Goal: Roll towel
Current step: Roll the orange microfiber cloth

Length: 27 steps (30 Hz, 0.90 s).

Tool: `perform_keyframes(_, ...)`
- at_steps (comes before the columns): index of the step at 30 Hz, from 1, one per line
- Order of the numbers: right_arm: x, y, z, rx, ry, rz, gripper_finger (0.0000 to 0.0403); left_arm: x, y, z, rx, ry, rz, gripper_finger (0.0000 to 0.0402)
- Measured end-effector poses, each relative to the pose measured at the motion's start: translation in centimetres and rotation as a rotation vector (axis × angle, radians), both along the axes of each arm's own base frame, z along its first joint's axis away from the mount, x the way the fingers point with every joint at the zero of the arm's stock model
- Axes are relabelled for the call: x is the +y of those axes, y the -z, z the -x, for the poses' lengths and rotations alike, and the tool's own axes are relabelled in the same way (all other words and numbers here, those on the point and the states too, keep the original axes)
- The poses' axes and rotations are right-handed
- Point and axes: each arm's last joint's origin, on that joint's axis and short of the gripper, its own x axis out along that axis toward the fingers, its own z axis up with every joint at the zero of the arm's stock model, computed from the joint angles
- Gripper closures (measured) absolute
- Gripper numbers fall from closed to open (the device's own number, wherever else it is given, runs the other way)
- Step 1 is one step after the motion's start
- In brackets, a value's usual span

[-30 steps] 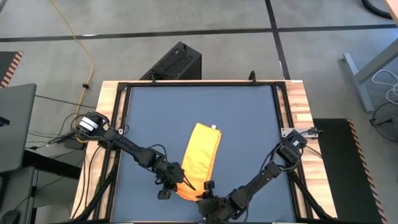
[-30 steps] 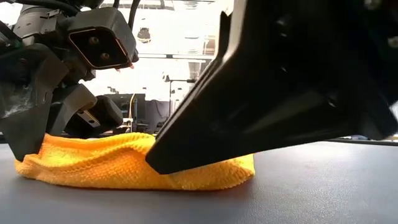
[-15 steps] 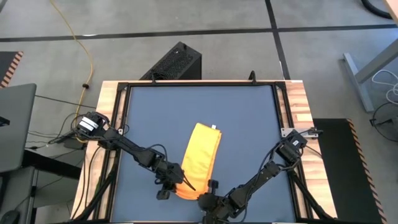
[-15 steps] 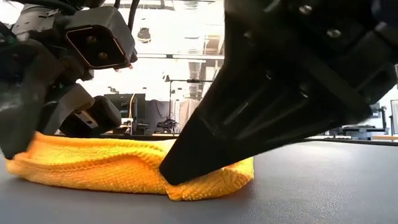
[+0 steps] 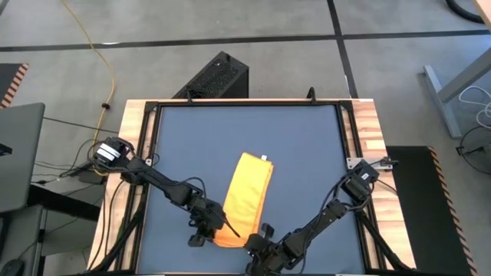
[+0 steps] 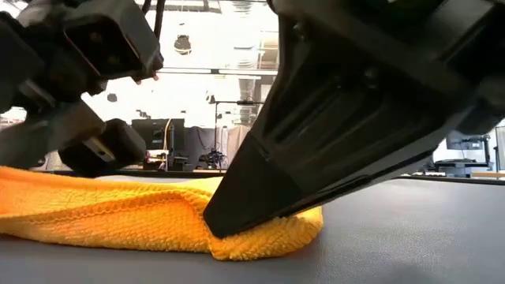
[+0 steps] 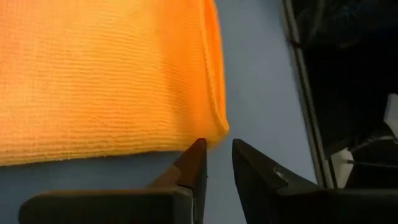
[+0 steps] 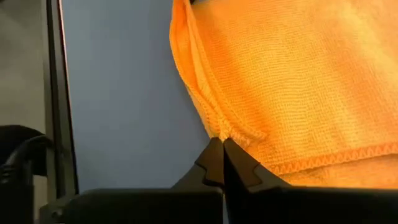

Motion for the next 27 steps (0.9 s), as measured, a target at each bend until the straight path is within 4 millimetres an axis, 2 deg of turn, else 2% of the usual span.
perform_keyframes(3,0.3,0.0,0.3,-0.009,0.025,-0.028,0.0390,0.2,-1.2,0.2,-0.053,0.009,-0.023,0.0338)
perform_keyframes(7,0.7,0.0,0.6,-0.033,0.068,-0.049,0.0390,0.5,-3.7,0.8,-0.210,-0.015,-0.120,0.0338)
perform_keyframes(11,1.0,-0.1,1.0,-0.064,0.117,-0.059,0.0391,-1.3,-5.1,1.9,-0.405,0.020,-0.254,0.0339)
perform_keyframes(14,1.2,-0.1,1.3,-0.073,0.148,-0.077,0.0391,-3.6,-4.7,2.3,-0.540,0.059,-0.340,0.0339)
perform_keyframes(18,0.8,0.3,1.5,-0.046,0.212,-0.109,0.0391,-6.1,-2.4,2.6,-0.658,0.110,-0.491,0.0338)
perform_keyframes(22,0.5,0.7,1.8,-0.038,0.250,-0.133,0.0391,-7.0,-0.6,2.3,-0.704,0.090,-0.667,0.0326)
perform_keyframes(27,0.5,0.7,1.9,-0.037,0.259,-0.143,0.0391,-7.5,-0.2,1.7,-0.729,0.098,-0.743,0.0297)
